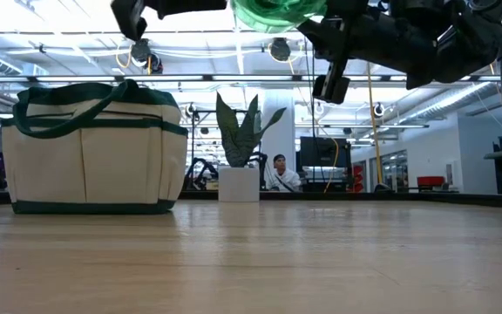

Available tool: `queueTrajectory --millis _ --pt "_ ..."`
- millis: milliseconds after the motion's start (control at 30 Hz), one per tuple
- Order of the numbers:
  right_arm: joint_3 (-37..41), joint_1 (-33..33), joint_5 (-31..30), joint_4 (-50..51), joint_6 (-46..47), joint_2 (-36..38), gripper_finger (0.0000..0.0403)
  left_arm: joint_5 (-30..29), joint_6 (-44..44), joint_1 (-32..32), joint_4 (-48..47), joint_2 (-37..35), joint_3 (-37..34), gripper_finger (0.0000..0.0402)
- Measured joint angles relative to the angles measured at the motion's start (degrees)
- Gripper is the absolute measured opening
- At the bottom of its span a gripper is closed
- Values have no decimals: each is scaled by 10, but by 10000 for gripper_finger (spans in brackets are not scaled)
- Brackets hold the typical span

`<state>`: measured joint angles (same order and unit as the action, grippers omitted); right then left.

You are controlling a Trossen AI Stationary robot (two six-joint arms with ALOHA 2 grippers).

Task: Pick & Place Garden tools in Gardening bag
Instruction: Put the green spray bottle into the white gardening bag

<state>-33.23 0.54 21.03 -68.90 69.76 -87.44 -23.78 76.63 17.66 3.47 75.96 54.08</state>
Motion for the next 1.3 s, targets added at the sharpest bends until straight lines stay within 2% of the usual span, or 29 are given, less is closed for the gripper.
queueTrajectory --millis 233,400,767,867,1167,1300 --pt "0 -4 -12 -2 0 0 38 6 95 -13 69 48 0 170" --pt "1 -4 -15 -2 0 0 38 -18 151 -14 114 79 -1 170" --pt "1 -7 -12 -2 -2 0 38 -23 182 -14 138 82 -1 169" --pt "1 -7 -13 -1 -4 0 38 -23 182 -14 137 82 -1 151" --pt "1 -7 -10 3 -1 0 51 -24 178 -14 135 81 -1 55" --pt "1 -7 -11 3 -3 0 62 -24 177 -14 135 81 0 53"
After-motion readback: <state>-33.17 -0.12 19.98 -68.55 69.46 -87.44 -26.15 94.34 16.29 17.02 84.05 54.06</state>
